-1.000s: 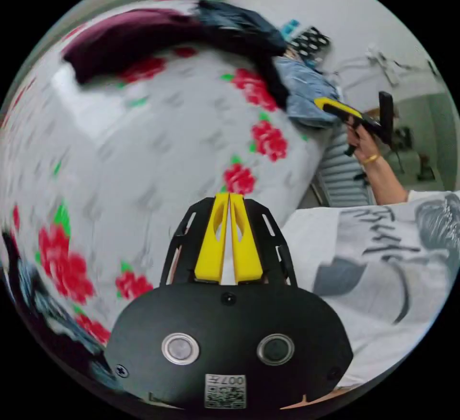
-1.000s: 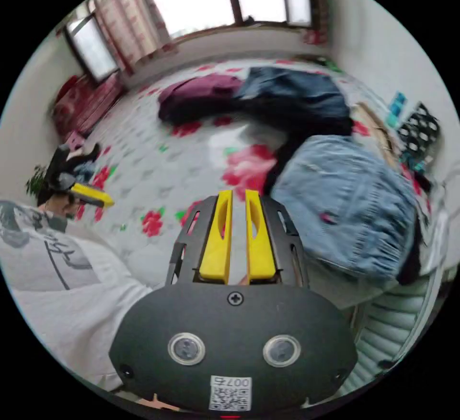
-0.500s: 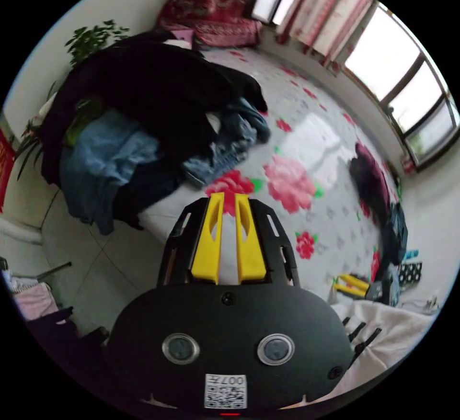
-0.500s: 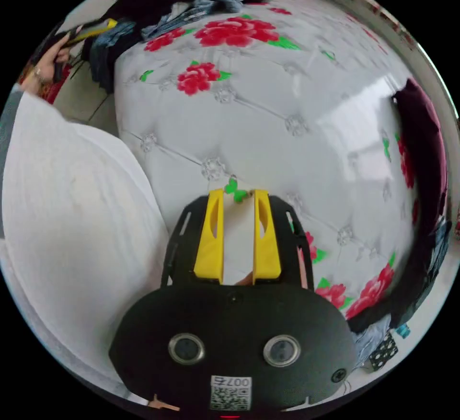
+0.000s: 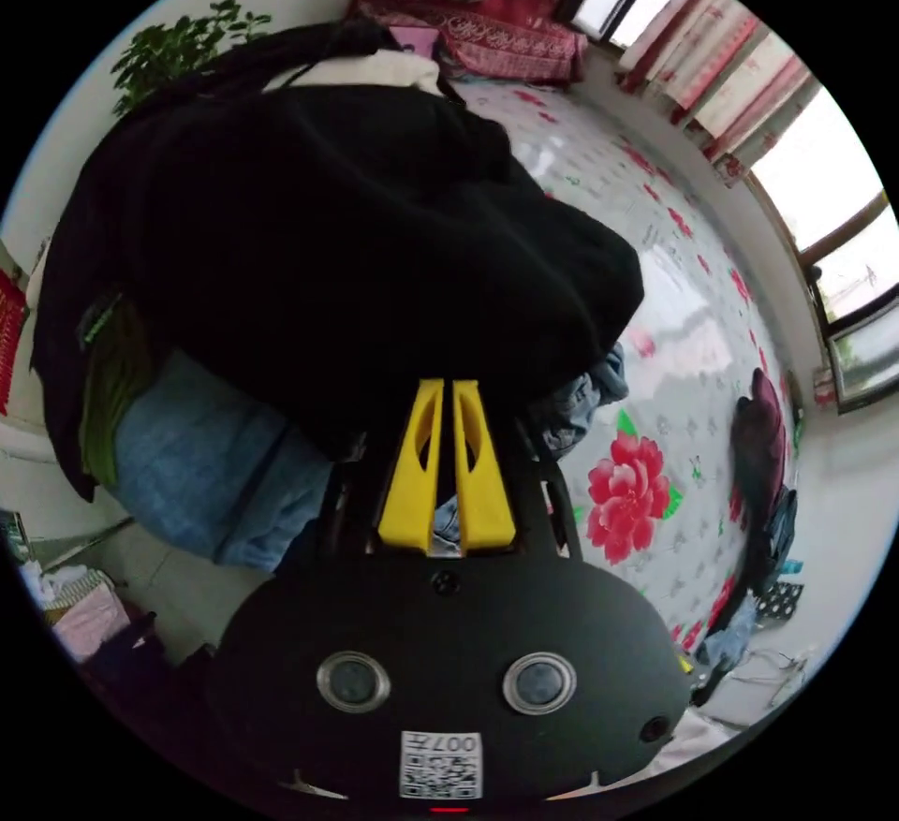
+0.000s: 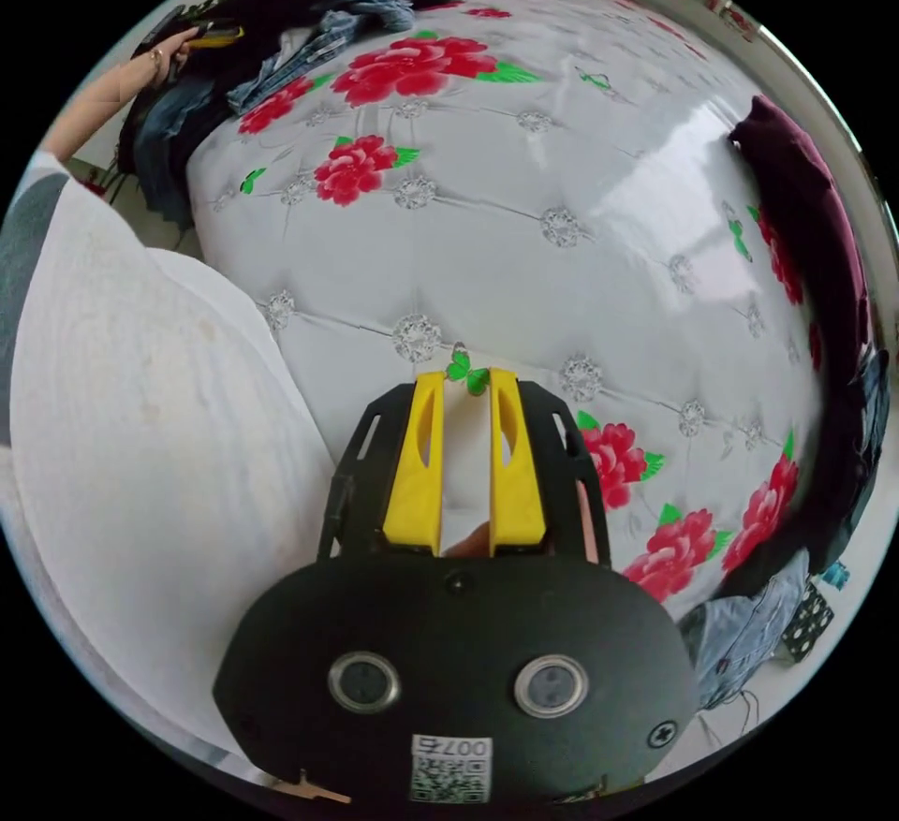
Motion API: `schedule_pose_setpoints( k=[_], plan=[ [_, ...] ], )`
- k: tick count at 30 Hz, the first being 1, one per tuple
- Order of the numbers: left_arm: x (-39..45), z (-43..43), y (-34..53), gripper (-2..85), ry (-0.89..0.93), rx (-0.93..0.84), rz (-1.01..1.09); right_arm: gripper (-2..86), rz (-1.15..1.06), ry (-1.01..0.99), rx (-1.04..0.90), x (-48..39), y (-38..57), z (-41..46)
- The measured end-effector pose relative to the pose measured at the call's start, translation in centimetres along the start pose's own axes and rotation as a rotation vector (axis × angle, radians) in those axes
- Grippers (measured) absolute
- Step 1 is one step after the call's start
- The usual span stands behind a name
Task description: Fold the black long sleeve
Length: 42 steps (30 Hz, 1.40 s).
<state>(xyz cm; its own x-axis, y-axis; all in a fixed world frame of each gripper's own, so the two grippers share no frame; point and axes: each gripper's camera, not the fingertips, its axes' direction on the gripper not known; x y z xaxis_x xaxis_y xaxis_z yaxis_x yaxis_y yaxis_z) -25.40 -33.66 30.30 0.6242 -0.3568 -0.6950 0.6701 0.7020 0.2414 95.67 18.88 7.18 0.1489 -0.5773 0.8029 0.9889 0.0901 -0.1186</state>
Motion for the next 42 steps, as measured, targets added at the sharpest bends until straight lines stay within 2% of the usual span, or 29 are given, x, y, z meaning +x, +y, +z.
schedule_pose_setpoints(
  k=[3, 7, 11, 13, 15, 17, 19, 22, 25, 27, 30, 32, 34, 37, 39, 42],
  plan=[
    [3.6, -1.3, 1.8, -0.7, 0.02, 0.085, 0.216, 6.5, 0.085, -0.012, 0.023, 0.3, 0.3, 0.2],
    [9.0, -5.6, 6.7, -0.9, 0.278, 0.172, 0.497, 6.8, 0.201, -0.034, 0.054, 0.8, 0.8, 0.5],
    [16.4, -9.0, 12.4, -1.0, 0.419, 0.176, 0.821, 7.1, 0.25, -0.075, 0.036, 1.7, 0.9, 0.6],
    [20.0, -9.0, 14.8, -1.0, 0.531, 0.102, 0.949, 7.3, 0.258, -0.145, 0.077, 2.4, 1.2, -0.1],
    [23.9, -8.4, 17.8, -1.0, 0.623, 0.018, 1.09, 7.4, 0.318, -0.193, 0.217, 3.4, 2.1, -2.2],
    [29.2, -7.4, 22.4, -1.0, 0.844, -0.151, 1.276, 7.6, 0.365, -0.217, 0.329, 4.2, 3.0, -4.1],
    [33.0, -6.6, 26.0, -0.9, 0.947, -0.281, 1.413, 7.9, 0.403, -0.233, 0.425, 4.8, 4.1, -5.9],
    [35.8, -5.6, 28.8, -0.9, 0.943, -0.425, 1.542, 8.2, 0.427, -0.233, 0.517, 5.2, 5.7, -8.0],
    [33.9, -5.0, 26.2, -0.9, 0.929, -0.417, 1.45, 8.5, 0.403, -0.218, 0.562, 4.3, 7.4, -9.1],
    [31.1, -4.1, 23.0, -0.8, 0.899, -0.388, 1.28, 8.7, 0.353, -0.208, 0.555, 2.7, 8.4, -8.9],
    [24.1, -4.5, 17.7, -0.5, 0.819, -0.23, 0.987, 9.0, 0.264, -0.193, 0.525, -0.3, 8.6, -7.9],
    [17.9, -5.1, 14.8, 1.3, 0.643, -0.087, 0.768, 9.3, 0.185, -0.202, 0.496, -2.3, 8.0, -7.0],
    [14.5, -5.0, 13.4, 4.3, 0.541, -0.059, 0.655, 9.5, 0.101, -0.198, 0.46, -4.3, 7.1, -6.1],
    [12.0, -3.9, 12.3, 7.8, 0.435, -0.07, 0.588, 9.4, -0.025, -0.121, 0.339, -6.9, 5.2, -4.0],
    [12.4, -2.4, 12.3, 8.9, 0.399, -0.119, 0.599, 8.5, -0.095, 0.002, 0.216, -8.0, 4.2, -0.9],
    [14.6, 1.8, 13.6, 8.5, 0.347, -0.266, 0.649, 5.2, -0.152, 0.163, 0.14, -9.1, 3.8, 1.5]
  ],
)
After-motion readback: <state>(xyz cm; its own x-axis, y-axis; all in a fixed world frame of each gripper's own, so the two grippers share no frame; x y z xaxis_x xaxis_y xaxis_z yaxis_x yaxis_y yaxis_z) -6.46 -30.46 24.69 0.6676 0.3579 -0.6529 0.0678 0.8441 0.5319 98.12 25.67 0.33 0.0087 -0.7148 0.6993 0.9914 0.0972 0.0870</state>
